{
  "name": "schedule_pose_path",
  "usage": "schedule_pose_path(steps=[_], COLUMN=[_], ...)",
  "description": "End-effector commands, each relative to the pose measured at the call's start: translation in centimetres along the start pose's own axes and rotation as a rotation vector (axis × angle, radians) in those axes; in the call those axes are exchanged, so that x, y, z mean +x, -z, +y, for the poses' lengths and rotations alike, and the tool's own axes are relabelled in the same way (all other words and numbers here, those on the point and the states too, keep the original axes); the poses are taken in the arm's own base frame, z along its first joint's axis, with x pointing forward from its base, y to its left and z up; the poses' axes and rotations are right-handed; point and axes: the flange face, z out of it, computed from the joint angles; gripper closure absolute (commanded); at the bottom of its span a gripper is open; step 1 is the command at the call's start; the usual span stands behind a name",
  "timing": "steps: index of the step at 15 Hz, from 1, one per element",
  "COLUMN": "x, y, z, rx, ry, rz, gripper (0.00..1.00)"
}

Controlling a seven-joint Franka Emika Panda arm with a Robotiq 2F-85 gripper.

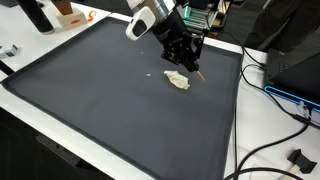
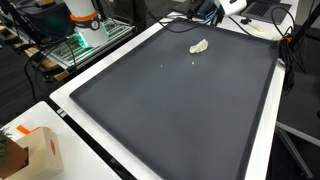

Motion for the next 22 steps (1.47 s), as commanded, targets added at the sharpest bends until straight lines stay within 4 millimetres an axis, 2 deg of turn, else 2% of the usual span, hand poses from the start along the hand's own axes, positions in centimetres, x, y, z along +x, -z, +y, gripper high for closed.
schedule_pose_path(steps=[1,12,18,22], x=[0.5,1.3,1.1,0.9], y=[-0.5,-0.9,0.3,1.5], z=[0.8,2.4,2.9,2.3], rx=[0.020,0.023,-0.010,-0.044], ry=[-0.066,-0.248,-0.350,-0.375], rz=[0.022,0.055,0.101,0.147], gripper=[0.97,0.97,0.97,0.97])
